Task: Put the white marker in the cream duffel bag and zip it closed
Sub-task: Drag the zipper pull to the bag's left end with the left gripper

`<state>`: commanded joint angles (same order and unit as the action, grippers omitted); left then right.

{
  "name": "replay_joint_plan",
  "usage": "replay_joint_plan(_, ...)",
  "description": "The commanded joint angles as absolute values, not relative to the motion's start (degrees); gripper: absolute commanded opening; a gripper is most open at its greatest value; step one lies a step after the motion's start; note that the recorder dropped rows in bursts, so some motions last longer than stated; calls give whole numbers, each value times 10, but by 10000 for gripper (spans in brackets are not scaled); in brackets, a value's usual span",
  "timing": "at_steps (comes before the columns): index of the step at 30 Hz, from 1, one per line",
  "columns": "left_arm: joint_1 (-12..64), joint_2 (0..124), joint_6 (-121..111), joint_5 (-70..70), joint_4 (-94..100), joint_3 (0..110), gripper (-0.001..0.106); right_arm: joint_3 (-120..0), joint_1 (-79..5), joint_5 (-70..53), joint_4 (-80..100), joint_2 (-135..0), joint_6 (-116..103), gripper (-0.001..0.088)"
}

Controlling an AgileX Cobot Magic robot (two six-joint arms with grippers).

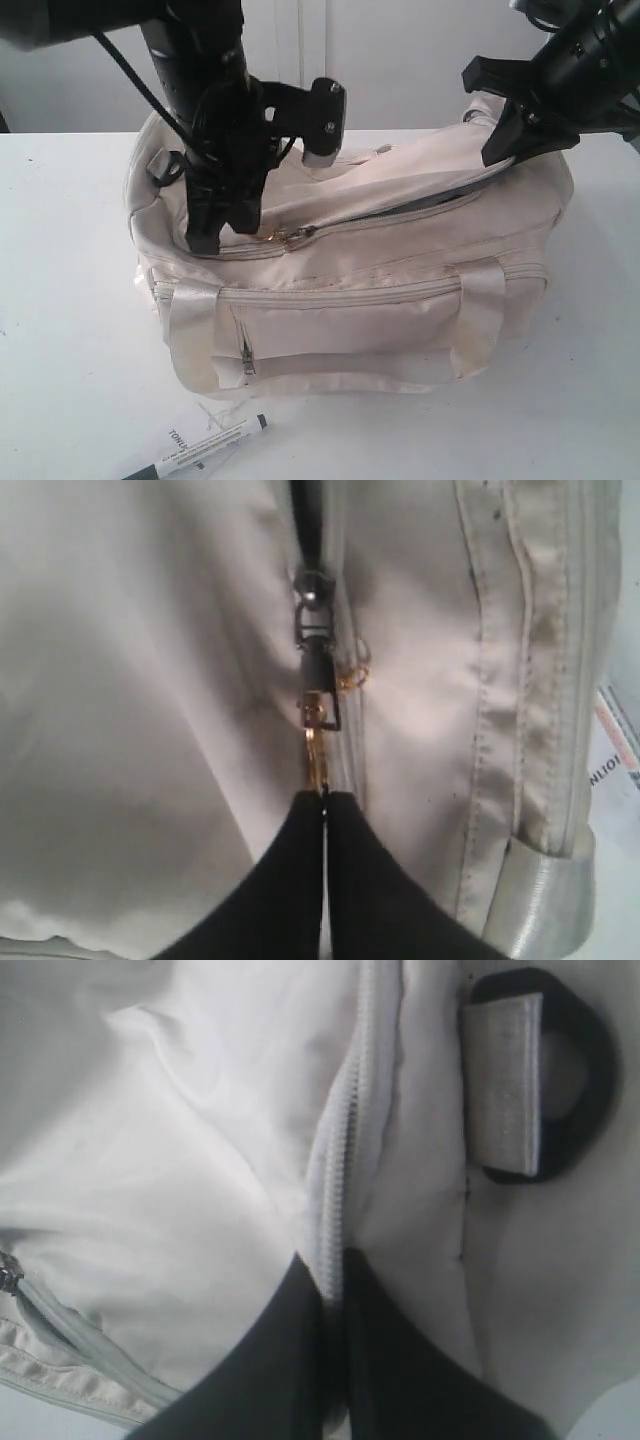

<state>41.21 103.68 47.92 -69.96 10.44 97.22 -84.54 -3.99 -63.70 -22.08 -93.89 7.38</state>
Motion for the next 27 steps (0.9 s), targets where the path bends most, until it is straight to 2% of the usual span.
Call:
replay_joint_plan(11,412,998,472,-700,173,924,0,-845,-40,-629,-221,-946,75,8)
replay_joint_plan(23,353,919,410,-700,173,924,0,-845,-40,-612,-220,-946,74,9)
replay_joint_plan(27,353,884,406,-700,165,924,0,-845,-40,-609,-223,-946,92,58)
